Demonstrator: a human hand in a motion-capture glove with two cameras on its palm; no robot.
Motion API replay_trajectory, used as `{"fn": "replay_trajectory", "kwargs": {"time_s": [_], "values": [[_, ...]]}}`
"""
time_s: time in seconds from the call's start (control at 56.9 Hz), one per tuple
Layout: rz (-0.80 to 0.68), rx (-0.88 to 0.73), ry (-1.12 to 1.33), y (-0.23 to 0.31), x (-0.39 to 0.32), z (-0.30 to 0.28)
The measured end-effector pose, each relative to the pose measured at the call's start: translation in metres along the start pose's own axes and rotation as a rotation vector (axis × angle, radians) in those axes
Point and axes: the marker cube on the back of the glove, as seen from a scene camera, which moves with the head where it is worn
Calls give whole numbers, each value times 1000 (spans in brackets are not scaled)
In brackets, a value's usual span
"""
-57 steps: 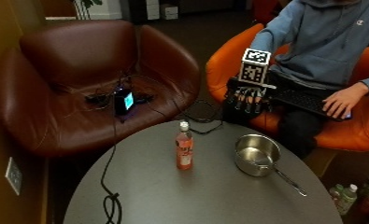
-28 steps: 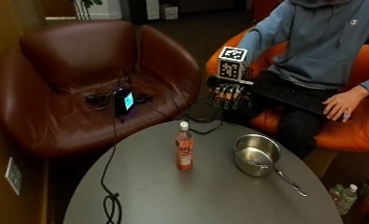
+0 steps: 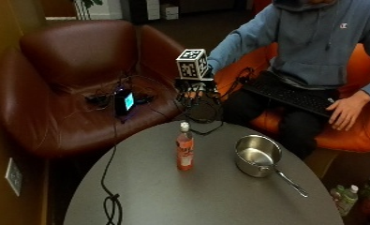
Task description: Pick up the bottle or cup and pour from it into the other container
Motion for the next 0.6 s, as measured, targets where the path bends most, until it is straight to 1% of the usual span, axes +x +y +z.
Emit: {"fn": "replay_trajectory", "kwargs": {"time_s": [0.246, 0.369, 0.475, 0.598], "values": [[26, -46, -130, -24, 59, 5], [43, -35, -233, -39, 80, 17], [83, -48, -305, -42, 101, 37], [86, 6, -481, -66, 100, 55]]}}
